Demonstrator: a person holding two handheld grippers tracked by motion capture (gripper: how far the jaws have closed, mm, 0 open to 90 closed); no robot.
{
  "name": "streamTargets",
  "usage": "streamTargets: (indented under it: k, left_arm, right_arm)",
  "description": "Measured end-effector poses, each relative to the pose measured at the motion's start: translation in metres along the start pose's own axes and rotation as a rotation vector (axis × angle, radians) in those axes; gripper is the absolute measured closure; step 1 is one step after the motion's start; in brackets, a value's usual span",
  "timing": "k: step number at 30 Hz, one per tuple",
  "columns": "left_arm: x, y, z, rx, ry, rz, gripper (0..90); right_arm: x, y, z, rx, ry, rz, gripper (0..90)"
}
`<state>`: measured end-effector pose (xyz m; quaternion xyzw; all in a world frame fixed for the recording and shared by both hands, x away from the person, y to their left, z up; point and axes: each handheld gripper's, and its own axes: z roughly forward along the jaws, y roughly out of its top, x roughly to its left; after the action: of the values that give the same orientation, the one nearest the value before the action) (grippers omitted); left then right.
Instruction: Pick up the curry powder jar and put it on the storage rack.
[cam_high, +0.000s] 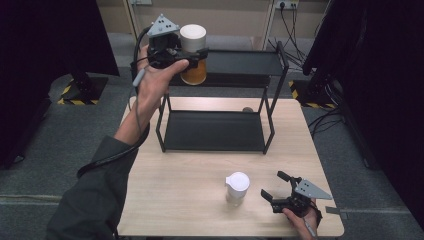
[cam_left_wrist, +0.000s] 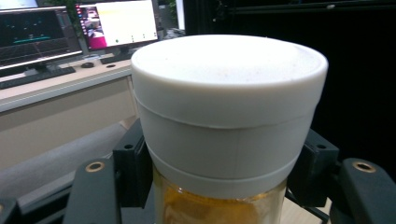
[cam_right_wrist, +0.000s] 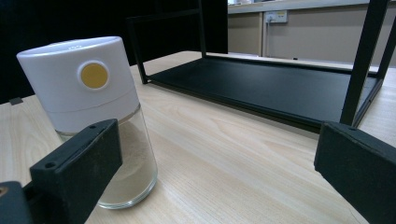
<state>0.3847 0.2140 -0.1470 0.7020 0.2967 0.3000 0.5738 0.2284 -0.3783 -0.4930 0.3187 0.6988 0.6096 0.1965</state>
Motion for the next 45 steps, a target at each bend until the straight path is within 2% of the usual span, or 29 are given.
streamTargets:
  k: [8, 11, 14, 17, 20, 23, 27, 31, 34, 39, 42, 45]
  left_arm:
    - [0.005, 0.001, 0.018, -0.016, 0.073, -0.009, 35.5]
    - [0.007, 0.002, 0.025, -0.02, 0.106, 0.004, 35.5]
    - [0.01, 0.002, 0.031, -0.025, 0.124, -0.007, 35.5]
    - [0.01, 0.003, 0.037, -0.023, 0.147, 0.009, 35.5]
    - [0.015, 0.001, 0.043, -0.031, 0.159, -0.017, 35.5]
    - [0.016, -0.001, 0.048, -0.032, 0.181, -0.009, 35.5]
    - [0.019, -0.006, 0.056, -0.036, 0.194, -0.041, 35.5]
    - [0.019, -0.007, 0.062, -0.017, 0.207, -0.028, 35.5]
    - [0.02, -0.013, 0.068, -0.016, 0.213, -0.051, 35.5]
    - [0.021, -0.018, 0.074, -0.021, 0.222, -0.057, 35.5]
    - [0.019, -0.018, 0.077, -0.004, 0.23, -0.041, 35.5]
    - [0.019, -0.021, 0.078, -0.009, 0.231, -0.043, 35.5]
  right_arm:
    - [0.0, 0.0, 0.0, 0.0, 0.005, -0.002, 1.3]
    - [-0.001, 0.0, 0.0, 0.001, 0.008, -0.003, 1.3]
    - [0.0, 0.0, 0.0, 0.0, 0.007, -0.002, 1.3]
    - [-0.001, 0.0, 0.0, 0.001, 0.009, -0.005, 1.3]
    - [-0.001, 0.0, 0.0, 0.0, 0.011, -0.002, 1.3]
    - [-0.001, 0.0, 0.0, 0.0, 0.015, 0.0, 1.3]
    - [-0.001, 0.0, 0.001, 0.002, 0.017, -0.002, 1.3]
    - [-0.001, 0.0, 0.001, 0.0, 0.017, 0.001, 1.3]
    - [-0.001, 0.0, 0.001, 0.001, 0.02, -0.001, 1.3]
    - [-0.001, 0.0, 0.001, 0.002, 0.023, 0.0, 1.3]
    - [-0.001, 0.0, 0.001, 0.001, 0.024, 0.002, 1.3]
    - [-0.001, 0.0, 0.001, 0.001, 0.025, 0.001, 1.3]
